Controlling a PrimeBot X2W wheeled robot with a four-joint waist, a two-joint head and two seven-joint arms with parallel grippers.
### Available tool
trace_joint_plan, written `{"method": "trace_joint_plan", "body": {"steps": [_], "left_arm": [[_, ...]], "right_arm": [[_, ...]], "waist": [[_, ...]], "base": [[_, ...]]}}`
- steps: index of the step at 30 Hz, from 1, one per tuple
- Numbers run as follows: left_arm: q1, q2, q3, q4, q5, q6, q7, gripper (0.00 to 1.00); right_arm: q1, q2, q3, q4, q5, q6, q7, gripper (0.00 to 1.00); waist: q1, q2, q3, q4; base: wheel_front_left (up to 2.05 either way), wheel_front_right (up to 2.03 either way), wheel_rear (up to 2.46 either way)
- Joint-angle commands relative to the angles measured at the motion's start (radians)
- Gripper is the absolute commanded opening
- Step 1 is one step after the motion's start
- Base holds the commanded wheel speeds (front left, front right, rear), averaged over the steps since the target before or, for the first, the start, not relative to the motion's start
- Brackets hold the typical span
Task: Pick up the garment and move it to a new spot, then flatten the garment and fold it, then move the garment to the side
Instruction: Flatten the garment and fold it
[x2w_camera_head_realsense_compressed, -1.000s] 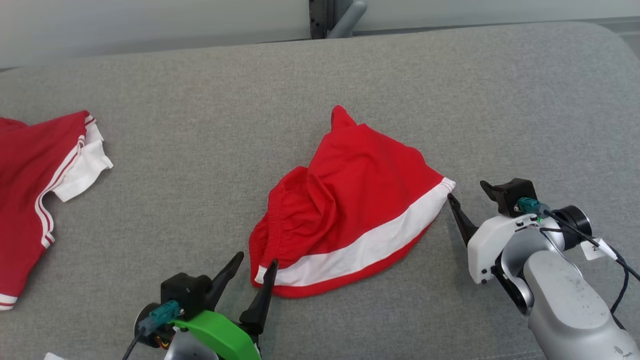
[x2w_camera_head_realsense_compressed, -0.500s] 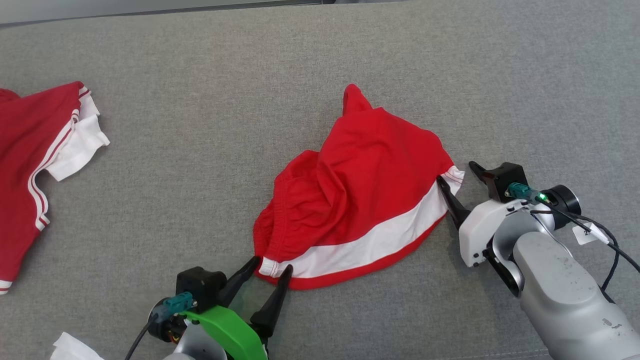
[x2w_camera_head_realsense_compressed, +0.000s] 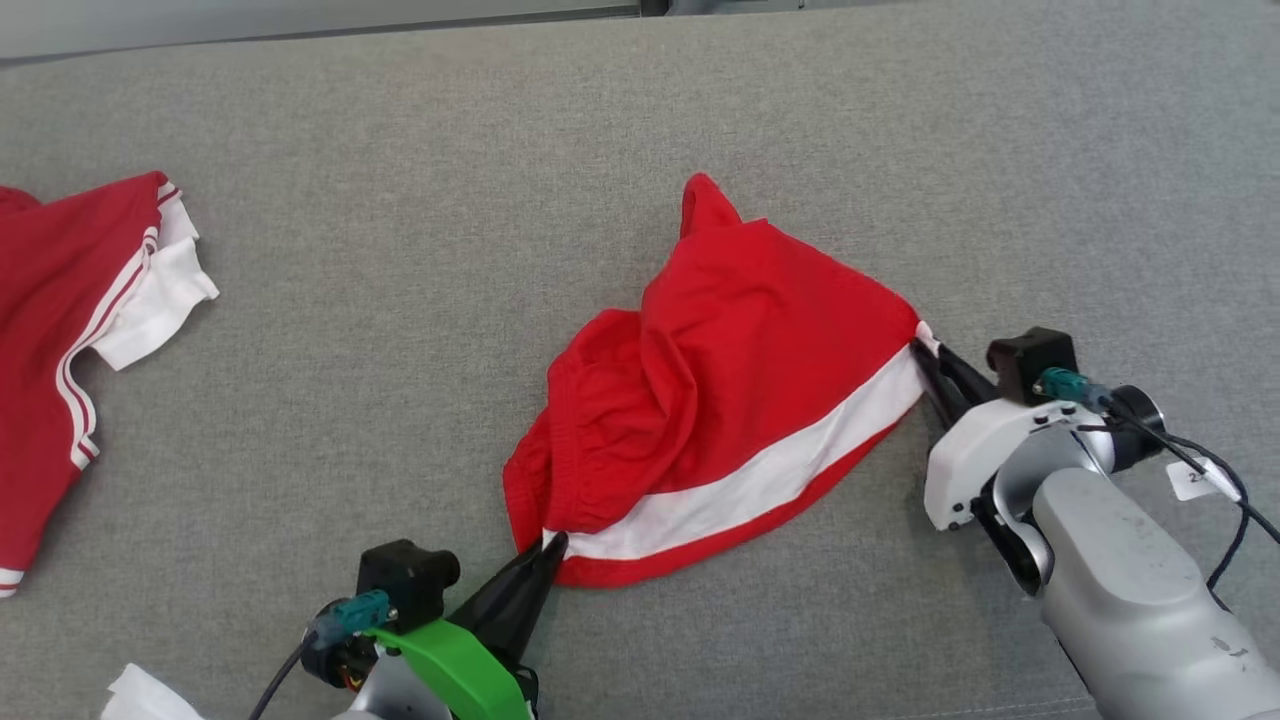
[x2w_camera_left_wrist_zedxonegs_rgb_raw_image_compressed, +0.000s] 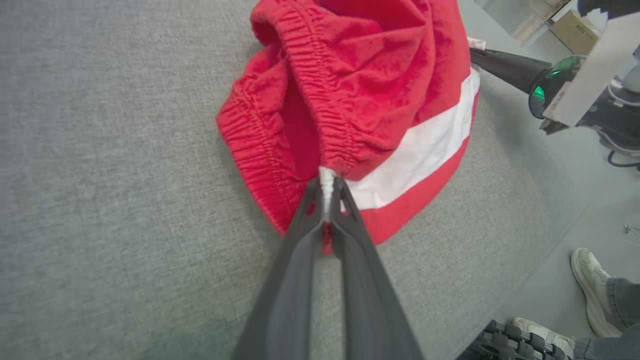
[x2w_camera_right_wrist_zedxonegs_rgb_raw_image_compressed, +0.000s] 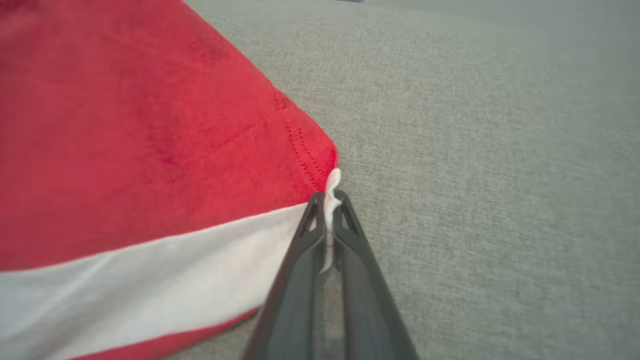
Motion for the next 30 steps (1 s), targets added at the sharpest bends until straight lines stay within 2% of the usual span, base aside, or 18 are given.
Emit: {"method": "trace_joint_plan", "body": {"steps": [1, 5, 8, 11, 14, 18, 21, 24, 27, 30], "left_arm": [[0.011, 0.008, 0.006, -0.014, -0.017, -0.003, -0.006, 0.0], [0.055, 0.031, 0.043, -0.109, -0.071, 0.001, -0.008, 0.0], [0.084, 0.056, 0.074, -0.238, -0.11, 0.009, 0.002, 0.0], [0.089, 0.095, 0.108, -0.397, -0.123, 0.027, 0.021, 0.0], [0.053, 0.128, 0.141, -0.54, -0.127, 0.042, 0.057, 0.0], [-0.068, 0.168, 0.196, -0.644, -0.156, 0.044, 0.128, 0.0], [-0.23, 0.201, 0.24, -0.626, -0.143, 0.039, 0.183, 0.0], [-0.435, 0.185, 0.256, -0.542, -0.163, 0.03, 0.238, 0.0], [-0.658, 0.16, 0.261, -0.409, -0.14, 0.023, 0.257, 0.0], [-0.857, 0.138, 0.252, -0.248, -0.098, 0.016, 0.249, 0.0]], "right_arm": [[0.022, -0.007, -0.021, -0.011, 0.021, -0.002, -0.013, 0.0], [0.064, -0.017, -0.092, -0.118, 0.067, -0.002, -0.033, 0.0], [0.11, -0.038, -0.137, -0.271, 0.127, -0.002, 0.003, 0.0], [0.153, -0.052, -0.206, -0.496, 0.243, -0.002, 0.059, 0.0], [0.189, -0.06, -0.322, -0.714, 0.351, -0.002, 0.137, 0.0], [0.153, -0.037, -0.46, -0.897, 0.413, -0.002, 0.267, 0.0], [0.057, -0.013, -0.537, -0.931, 0.38, -0.002, 0.345, 0.0], [-0.091, 0.032, -0.568, -0.894, 0.324, -0.002, 0.407, 0.0], [-0.28, 0.081, -0.572, -0.809, 0.261, -0.002, 0.428, 0.0], [-0.472, 0.123, -0.584, -0.681, 0.185, -0.002, 0.382, 0.0]], "waist": [[0.0, 0.0038, -0.019, -0.013], [0.0, 0.0038, -0.045, -0.043], [0.0, 0.0038, -0.052, -0.069], [0.0, 0.0038, -0.044, -0.094], [0.0, 0.0038, -0.022, -0.111], [0.0, 0.0038, 0.035, -0.118], [0.0, 0.0038, 0.097, -0.114], [0.0, 0.0038, 0.165, -0.104], [0.0, 0.0038, 0.235, -0.1], [0.0, 0.0038, 0.298, -0.097]], "base": [[0.0, 0.0, 0.0], [0.0, 0.0, 0.0], [0.0, 0.0, 0.0], [0.0, 0.0, 0.0], [0.0, 0.0, 0.0], [0.0, 0.0, 0.0], [0.0, 0.0, 0.0], [0.0, 0.0, 0.0], [0.0, 0.0, 0.0], [0.0, 0.0, 0.0]]}}
